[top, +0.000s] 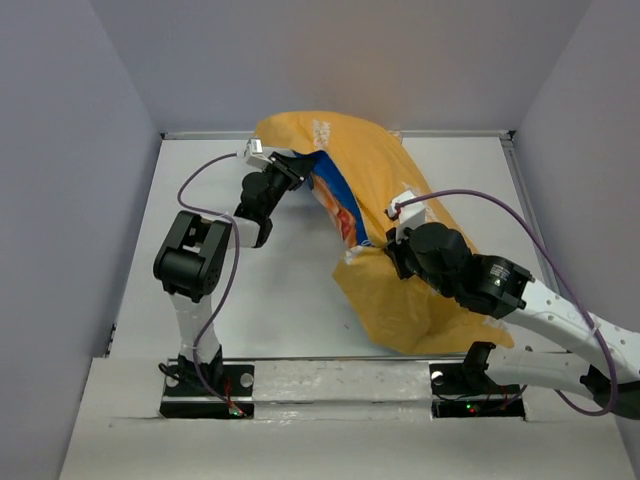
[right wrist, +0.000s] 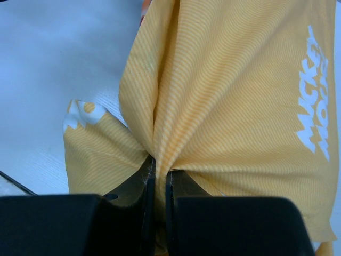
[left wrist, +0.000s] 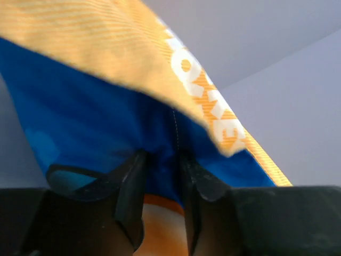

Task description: Put the pillow into the pillowcase

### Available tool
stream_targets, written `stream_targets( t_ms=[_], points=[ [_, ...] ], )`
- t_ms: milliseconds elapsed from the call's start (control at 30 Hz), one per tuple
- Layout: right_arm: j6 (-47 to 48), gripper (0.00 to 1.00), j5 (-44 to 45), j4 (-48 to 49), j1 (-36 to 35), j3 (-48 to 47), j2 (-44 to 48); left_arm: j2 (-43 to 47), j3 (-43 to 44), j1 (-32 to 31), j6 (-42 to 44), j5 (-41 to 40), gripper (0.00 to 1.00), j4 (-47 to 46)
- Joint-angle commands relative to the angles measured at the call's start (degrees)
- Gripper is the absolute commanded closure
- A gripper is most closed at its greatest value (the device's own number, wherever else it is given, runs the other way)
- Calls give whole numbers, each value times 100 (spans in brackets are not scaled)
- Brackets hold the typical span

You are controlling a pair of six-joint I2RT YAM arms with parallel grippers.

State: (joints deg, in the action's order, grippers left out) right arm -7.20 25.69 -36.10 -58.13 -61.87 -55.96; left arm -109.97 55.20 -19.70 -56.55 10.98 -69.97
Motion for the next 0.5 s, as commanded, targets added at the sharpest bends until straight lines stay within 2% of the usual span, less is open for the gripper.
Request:
stream_targets(
  t_ms=[0, 100, 133, 200, 233, 300, 333, 367, 433, 467],
  points=[
    [-9, 100, 6, 472, -23, -142, 367, 221, 36, 133, -48, -140, 100, -218],
    [-9, 100, 24, 481, -23, -150, 525, 1080, -570, 413, 239, -219, 100, -368],
    [-9, 100, -11, 463, -23, -185, 586, 1823, -754, 476, 363, -437, 100, -202],
    [-70, 100, -160, 419, -23, -255, 796, 2731, -1402, 573, 592, -702, 100, 0],
    [-114, 100, -387, 402, -23, -308, 876, 3727, -1563, 590, 898, -851, 100, 175],
    [-228, 100, -713, 314, -23, -501, 1104, 4691, -1819, 538, 1172, -1045, 100, 965],
    [-264, 100, -1045, 296, -23, -563, 1175, 5540, -1837, 494, 1260, -1193, 100, 1247],
    [-395, 100, -1231, 209, -23, -720, 1219, 5931, -1794, 476, 1418, -1221, 100, 1859],
    [-536, 100, -1609, 156, -23, -879, 1316, 6582, -1706, 467, 1524, -1239, 100, 2503],
    [-589, 100, -2064, 138, -23, -958, 1395, 7142, -1653, 450, 1646, -1256, 100, 3072]
  ],
)
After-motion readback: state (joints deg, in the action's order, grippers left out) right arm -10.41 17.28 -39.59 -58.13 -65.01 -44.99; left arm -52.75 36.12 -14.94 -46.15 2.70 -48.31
